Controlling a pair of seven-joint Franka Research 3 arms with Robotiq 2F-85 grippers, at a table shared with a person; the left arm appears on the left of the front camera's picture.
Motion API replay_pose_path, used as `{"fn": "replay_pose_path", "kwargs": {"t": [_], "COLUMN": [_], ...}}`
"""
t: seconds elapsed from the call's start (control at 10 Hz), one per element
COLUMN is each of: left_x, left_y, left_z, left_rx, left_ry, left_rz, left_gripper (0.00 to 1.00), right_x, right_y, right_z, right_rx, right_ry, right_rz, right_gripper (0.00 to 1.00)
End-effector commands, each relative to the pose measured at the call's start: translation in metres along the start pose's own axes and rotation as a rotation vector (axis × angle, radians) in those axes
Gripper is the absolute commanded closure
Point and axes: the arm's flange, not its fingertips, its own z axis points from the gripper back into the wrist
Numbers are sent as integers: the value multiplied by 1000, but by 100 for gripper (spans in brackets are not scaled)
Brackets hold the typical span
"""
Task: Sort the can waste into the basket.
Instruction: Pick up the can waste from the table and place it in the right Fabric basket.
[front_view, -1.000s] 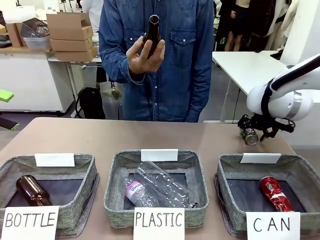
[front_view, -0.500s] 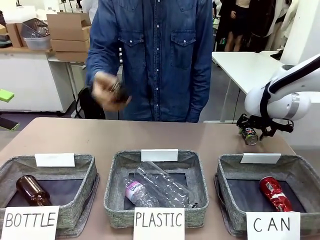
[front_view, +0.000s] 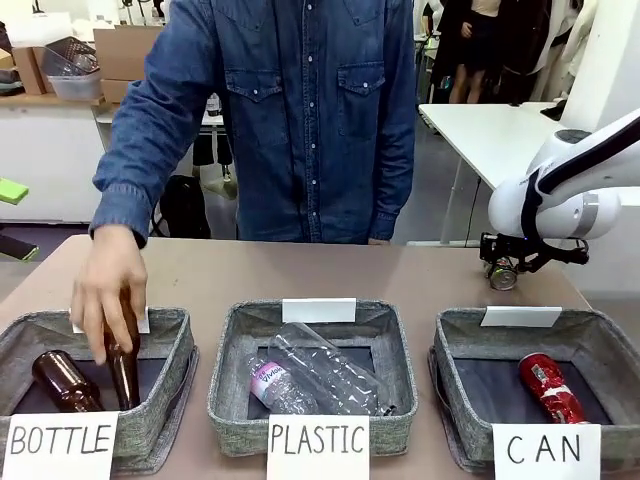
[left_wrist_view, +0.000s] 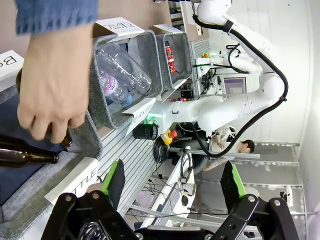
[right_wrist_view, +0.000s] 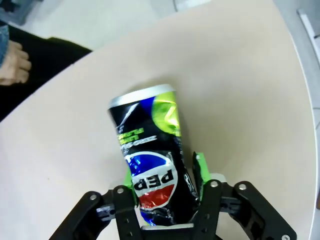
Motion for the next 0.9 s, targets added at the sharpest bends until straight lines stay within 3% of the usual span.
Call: {"fn": "replay_pose_path", "kwargs": {"t": [0.0,0.2,0.6,0.8], "left_x": [-2,-2,-2,-2], "left_y": [0,0,0,0], "left_z": [4,4,4,4], "left_rx": [2,2,2,2], "left_ry": [13,13,13,13], "left_rz": [-17,-17,-17,-17], "left_gripper": [0,0,0,0], "right_x": [2,2,0,-10], "right_y": [8,7,7,3], "right_z": [3,2,5,52], "right_rx": [-45,-60,-39,21], "right_ry": [-4,-19,-6,-26], "right_rz": [-16,-47,-38,-57], "right_gripper": [87,100,100,100]}}
